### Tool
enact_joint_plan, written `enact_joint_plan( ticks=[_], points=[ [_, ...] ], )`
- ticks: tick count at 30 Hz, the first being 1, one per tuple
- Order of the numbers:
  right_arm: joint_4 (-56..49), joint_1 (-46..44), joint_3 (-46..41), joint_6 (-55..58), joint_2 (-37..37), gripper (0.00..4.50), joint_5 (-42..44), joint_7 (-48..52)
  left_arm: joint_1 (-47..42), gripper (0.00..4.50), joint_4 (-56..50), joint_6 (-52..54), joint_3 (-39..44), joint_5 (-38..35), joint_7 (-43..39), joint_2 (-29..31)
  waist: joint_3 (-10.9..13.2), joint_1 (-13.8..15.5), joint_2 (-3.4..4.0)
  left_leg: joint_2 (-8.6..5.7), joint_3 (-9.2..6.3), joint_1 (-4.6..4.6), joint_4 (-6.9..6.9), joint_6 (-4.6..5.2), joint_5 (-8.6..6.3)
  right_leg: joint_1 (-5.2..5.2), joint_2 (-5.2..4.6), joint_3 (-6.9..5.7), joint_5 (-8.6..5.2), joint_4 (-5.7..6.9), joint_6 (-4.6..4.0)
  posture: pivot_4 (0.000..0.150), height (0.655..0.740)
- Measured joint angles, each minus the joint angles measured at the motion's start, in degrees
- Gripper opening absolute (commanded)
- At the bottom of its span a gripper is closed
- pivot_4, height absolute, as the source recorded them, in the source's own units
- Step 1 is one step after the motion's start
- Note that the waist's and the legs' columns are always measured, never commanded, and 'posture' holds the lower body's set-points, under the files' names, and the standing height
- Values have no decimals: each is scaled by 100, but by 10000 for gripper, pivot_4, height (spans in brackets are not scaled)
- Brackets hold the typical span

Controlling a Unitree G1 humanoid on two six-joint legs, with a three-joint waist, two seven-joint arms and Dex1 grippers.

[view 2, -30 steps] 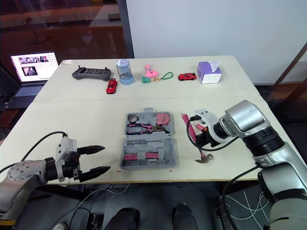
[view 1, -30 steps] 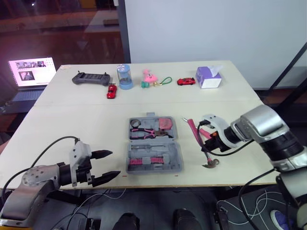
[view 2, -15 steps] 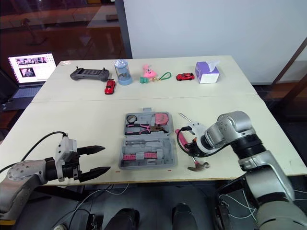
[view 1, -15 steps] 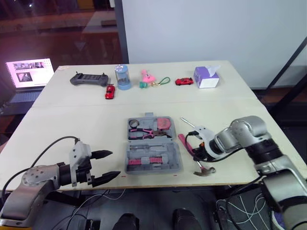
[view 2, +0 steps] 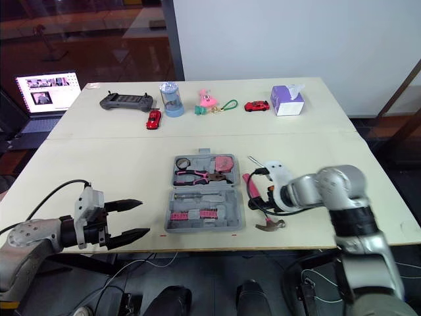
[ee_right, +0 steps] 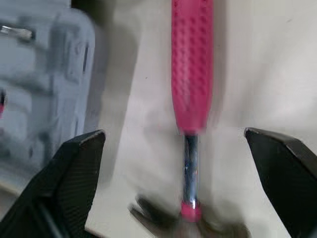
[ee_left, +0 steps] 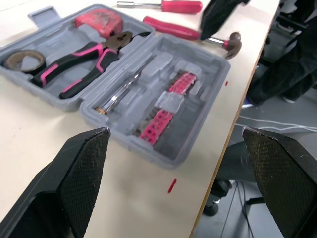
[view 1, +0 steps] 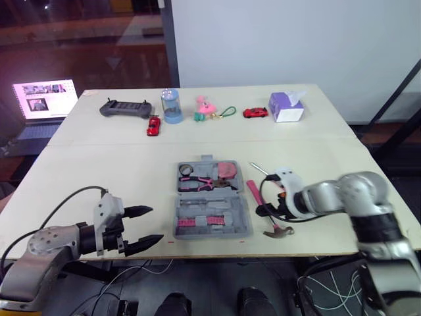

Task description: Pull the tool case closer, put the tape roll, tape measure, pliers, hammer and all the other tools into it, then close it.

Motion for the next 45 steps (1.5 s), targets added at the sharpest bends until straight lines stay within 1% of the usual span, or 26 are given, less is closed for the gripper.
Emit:
enact_joint_plan(
  ticks=[1, 2, 3, 6, 8, 10, 12, 13, 15, 16, 21, 25, 30, 33, 35, 36, 38, 40, 41, 45],
  points=[
    [-657, 311, -208, 0, -162, 44792, 49, 16, 5, 45000, -3, -5, 42, -7, -7, 15, 0, -4, 0, 0, 0, 1, -2, 2, -1, 0, 0, 0, 0, 1, 0, 1500, 7400],
    [-963, 447, -314, -4, -207, 44792, 80, 34, 23, 45000, 11, -4, 78, -12, -12, 22, -1, -13, 0, 1, 0, 5, -2, 4, -2, 1, 1, 0, 0, 2, 0, 1500, 7400],
    [-1613, 772, -608, -76, -216, 44792, 94, 86, 11, 45000, 15, -3, 118, -54, -16, 24, -1, -32, -1, 5, 0, 6, -1, 6, -3, 2, 6, 0, 0, 3, 0, 1500, 7400],
    [-2596, 1559, -848, -594, -103, 44792, -15, 225, 0, 45000, 82, -149, 210, -46, -76, 40, -3, -33, -2, 8, 0, 10, -1, 9, -5, 5, 9, 0, 0, 4, 0, 1500, 7400],
    [-3063, 2225, -784, -1247, -60, 44792, -419, 330, -32, 45000, 151, -333, 335, -59, 2, -103, -4, -12, -2, 6, 1, 10, 1, 9, -5, 9, 9, 1, 0, 2, 0, 1500, 7400],
    [-3250, 2804, -492, -1990, -81, 44792, -1018, 460, -61, 45000, 253, -409, 489, -79, 169, -260, -4, 2, -5, 5, 1, 9, 8, 8, -4, 13, 8, 1, 1, 0, 3, 1500, 7400],
    [-3291, 3306, -126, -2891, -107, 44792, -1795, 591, -16, 45000, 361, -533, 522, -68, 32, -154, -6, -5, -8, 5, 1, 13, 7, 8, -4, 15, 8, 1, 1, 1, 3, 1500, 7400],
    [-3270, 3407, -39, -3088, -105, 44792, -1991, 611, 9, 45000, 385, -582, 528, -64, -44, -121, -6, -9, -7, 5, 2, 14, 6, 8, -4, 15, 8, 1, 1, 1, 3, 1500, 7400],
    [-3010, 3622, 44, -3682, 259, 44792, -2460, 587, 80, 45000, 516, -785, 527, -67, -486, 93, -11, -34, -18, 10, 1, 18, 2, 8, -4, 15, 14, 1, 1, 1, 2, 1500, 7400],
    [-2839, 3650, 96, -3905, 412, 44792, -2674, 575, 100, 45000, 644, -876, 529, -68, -703, 193, -11, -46, -10, 9, 4, 18, 1, 8, -4, 15, 13, 4, 1, 1, 2, 1500, 7400],
    [-2277, 3503, 341, -4329, 712, 44792, -3314, 621, 145, 45000, 968, -1069, 579, -185, -1248, 291, -9, -30, -8, 9, 3, 17, 2, 7, -4, 15, 12, 4, 1, 1, 1, 1500, 7400],
    [-1899, 3397, 406, -4506, 950, 44792, -3646, 729, 63, 45000, 992, -1024, 619, -327, -1325, 289, -10, -9, -9, 8, 1, 17, 3, 7, -4, 16, 11, 3, 1, 1, 1, 1500, 7400],
    [-1661, 3411, 424, -4474, 1150, 44792, -3924, 795, 31, 45000, 976, -975, 619, -331, -1342, 289, -10, -28, -8, 8, 1, 18, 2, 7, -4, 16, 11, 4, 1, 1, 1, 1500, 7400],
    [-1631, 3428, 426, -4496, 1293, 36234, -4046, 869, 30, 45000, 974, -973, 619, -331, -1335, 289, -10, -29, -9, 8, 1, 19, 2, 7, -4, 16, 12, 4, 1, 2, 1, 1500, 7400],
    [-1599, 3426, 469, -4532, 1376, 26643, -4089, 918, 24, 45000, 972, -973, 619, -330, -1322, 289, -11, -31, -10, 8, 1, 21, 2, 7, -4, 17, 12, 3, 1, 2, 1, 1500, 7400],
    [-1578, 3425, 501, -4565, 1435, 20714, -4149, 934, 22, 45000, 969, -973, 619, -330, -1307, 289, -12, -32, -12, 8, 1, 22, 2, 7, -4, 18, 11, 3, 1, 2, 1, 1500, 7400],
    [-1563, 3425, 517, -4595, 1514, 11968, -4223, 963, 20, 45000, 963, -973, 619, -329, -1285, 289, -13, -32, -13, 8, 1, 22, 2, 7, -4, 19, 11, 4, 1, 2, 1, 1500, 7400],
    [-1550, 3423, 520, -4606, 1591, 2195, -4276, 980, 19, 45000, 948, -969, 619, -329, -1247, 289, -14, -31, -15, 8, 0, 22, 2, 7, -4, 19, 12, 3, 1, 2, 1, 1500, 7400],
    [-1548, 3423, 514, -4607, 1633, 993, -4312, 978, 20, 45000, 922, -961, 619, -328, -1227, 289, -15, -29, -17, 8, 1, 22, 2, 7, -4, 20, 11, 4, 1, 2, 1, 1500, 7400],
    [-1537, 3430, 481, -4637, 1753, 993, -4427, 984, 20, 45000, 753, -853, 616, -329, -1108, 288, -24, -31, -29, 8, 0, 25, 2, 7, -4, 22, 12, 3, 1, 2, 1, 1500, 7400]
  ],
)
